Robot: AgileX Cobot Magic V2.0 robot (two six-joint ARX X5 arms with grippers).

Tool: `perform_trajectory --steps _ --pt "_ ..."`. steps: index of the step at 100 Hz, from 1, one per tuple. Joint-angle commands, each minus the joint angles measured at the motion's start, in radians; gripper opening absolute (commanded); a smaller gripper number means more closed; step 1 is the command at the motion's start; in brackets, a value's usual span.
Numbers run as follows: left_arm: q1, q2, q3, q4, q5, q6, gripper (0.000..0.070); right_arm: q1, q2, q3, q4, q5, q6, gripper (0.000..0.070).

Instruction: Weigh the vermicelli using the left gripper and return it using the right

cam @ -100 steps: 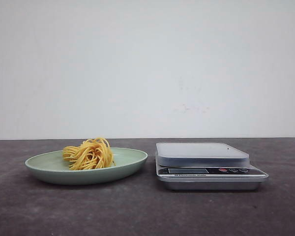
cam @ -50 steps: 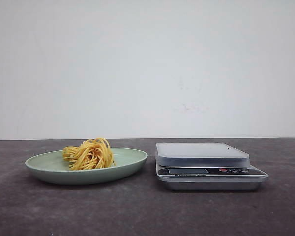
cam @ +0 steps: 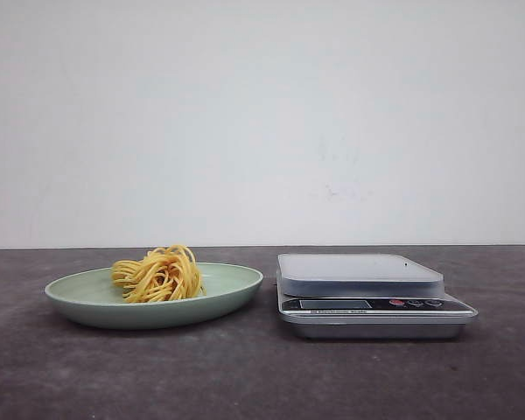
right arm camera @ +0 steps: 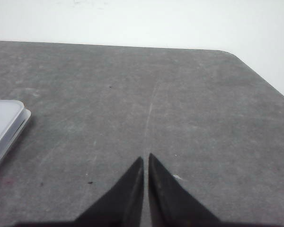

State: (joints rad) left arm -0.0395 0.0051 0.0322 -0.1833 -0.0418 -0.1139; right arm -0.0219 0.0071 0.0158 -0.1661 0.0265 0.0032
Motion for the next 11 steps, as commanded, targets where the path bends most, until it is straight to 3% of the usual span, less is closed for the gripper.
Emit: perform_trajectory --steps 1,11 --pt "0.002 -0.002 -0.018 -0.004 0.005 0.017 0.0000 -0.003 -0.003 -0.003 0.016 -0.001 -0.003 0.0010" --pt "0.002 -0.002 -0.018 -0.004 0.005 0.017 0.0000 -0.003 -0.003 -0.003 0.016 0.000 -0.003 0.0010"
